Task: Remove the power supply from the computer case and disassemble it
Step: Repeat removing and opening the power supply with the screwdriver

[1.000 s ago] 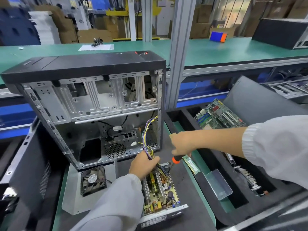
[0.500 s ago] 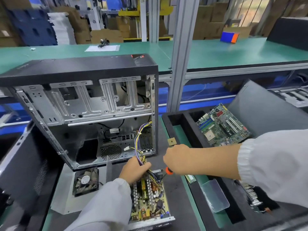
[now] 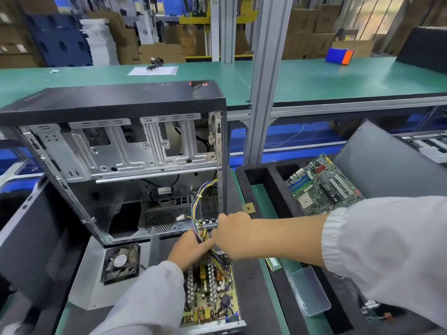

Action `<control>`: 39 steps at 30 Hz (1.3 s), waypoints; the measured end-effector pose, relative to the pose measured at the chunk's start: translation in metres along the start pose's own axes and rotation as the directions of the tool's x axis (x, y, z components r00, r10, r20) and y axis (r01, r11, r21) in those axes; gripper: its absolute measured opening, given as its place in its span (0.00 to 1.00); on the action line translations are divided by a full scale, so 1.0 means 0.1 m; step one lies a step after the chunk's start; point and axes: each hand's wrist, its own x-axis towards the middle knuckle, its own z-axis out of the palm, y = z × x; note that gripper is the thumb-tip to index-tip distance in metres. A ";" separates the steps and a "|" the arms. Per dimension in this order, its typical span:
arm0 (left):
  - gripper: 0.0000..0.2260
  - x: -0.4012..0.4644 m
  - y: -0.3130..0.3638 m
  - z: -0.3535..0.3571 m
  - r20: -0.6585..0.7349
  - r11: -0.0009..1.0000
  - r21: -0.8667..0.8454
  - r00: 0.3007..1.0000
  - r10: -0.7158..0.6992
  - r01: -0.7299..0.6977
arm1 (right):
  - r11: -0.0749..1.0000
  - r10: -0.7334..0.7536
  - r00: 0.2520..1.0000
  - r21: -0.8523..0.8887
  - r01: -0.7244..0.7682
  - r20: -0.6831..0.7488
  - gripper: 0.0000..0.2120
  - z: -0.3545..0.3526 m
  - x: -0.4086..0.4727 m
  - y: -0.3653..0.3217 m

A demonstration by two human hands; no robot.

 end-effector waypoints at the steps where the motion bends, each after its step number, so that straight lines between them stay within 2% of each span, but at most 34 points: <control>1: 0.16 0.00 0.00 0.00 0.006 1.000 -0.003 1.000 0.009 -0.009 | 1.000 -0.003 1.000 -0.006 0.003 0.008 0.18 0.00 0.00 -0.01; 5: 0.12 -0.01 -0.03 0.01 -0.011 1.000 0.019 1.000 -0.015 0.015 | 0.998 -0.028 0.991 -0.050 0.035 0.132 0.14 -0.01 0.01 0.03; 8: 0.11 0.00 -0.03 0.01 -0.009 0.999 0.051 1.000 -0.011 0.012 | 0.997 -0.036 0.985 -0.060 0.047 0.170 0.12 0.03 -0.01 0.11; 11: 0.11 0.01 -0.04 0.01 0.001 0.999 0.046 1.000 -0.015 0.014 | 0.994 -0.011 0.995 -0.103 0.022 0.104 0.13 0.07 0.00 0.10; 15: 0.14 0.03 -0.09 0.02 0.004 1.000 0.014 1.000 -0.024 0.024 | 0.997 -0.065 0.998 -0.041 0.064 -0.026 0.17 0.07 0.00 0.12; 20: 0.16 0.02 -0.11 0.03 0.016 0.999 -0.026 1.000 -0.020 0.020 | 0.992 -0.119 0.990 0.038 0.116 0.080 0.12 0.05 0.00 0.14; 23: 0.14 0.02 -0.08 0.02 0.012 1.000 -0.005 1.000 -0.024 0.024 | 0.989 -0.144 0.984 0.037 0.141 0.109 0.13 0.02 -0.01 0.18; 28: 0.12 -0.02 -0.07 0.00 -0.019 1.000 0.014 1.000 -0.007 0.007 | 0.993 -0.120 0.990 -0.002 0.120 -0.068 0.12 -0.01 0.03 0.22; 31: 0.10 -0.06 -0.06 -0.01 -0.023 1.000 0.027 1.000 -0.002 0.003 | 0.992 -0.116 0.993 0.045 0.117 -0.020 0.15 -0.03 0.04 0.22; 33: 0.11 -0.08 -0.04 -0.01 -0.018 1.000 0.019 1.000 0.003 -0.002 | 0.992 -0.116 0.993 0.064 0.113 0.034 0.12 -0.03 0.03 0.23; 36: 0.12 -0.09 -0.02 0.00 -0.021 1.000 0.022 1.000 0.017 -0.017 | 0.991 -0.125 0.987 -0.024 0.128 0.104 0.07 -0.03 0.01 0.24; 39: 0.11 -0.10 -0.01 0.00 -0.024 1.000 0.019 0.999 0.022 -0.022 | 0.984 -0.139 0.980 -0.094 0.153 0.142 0.11 -0.01 0.00 0.24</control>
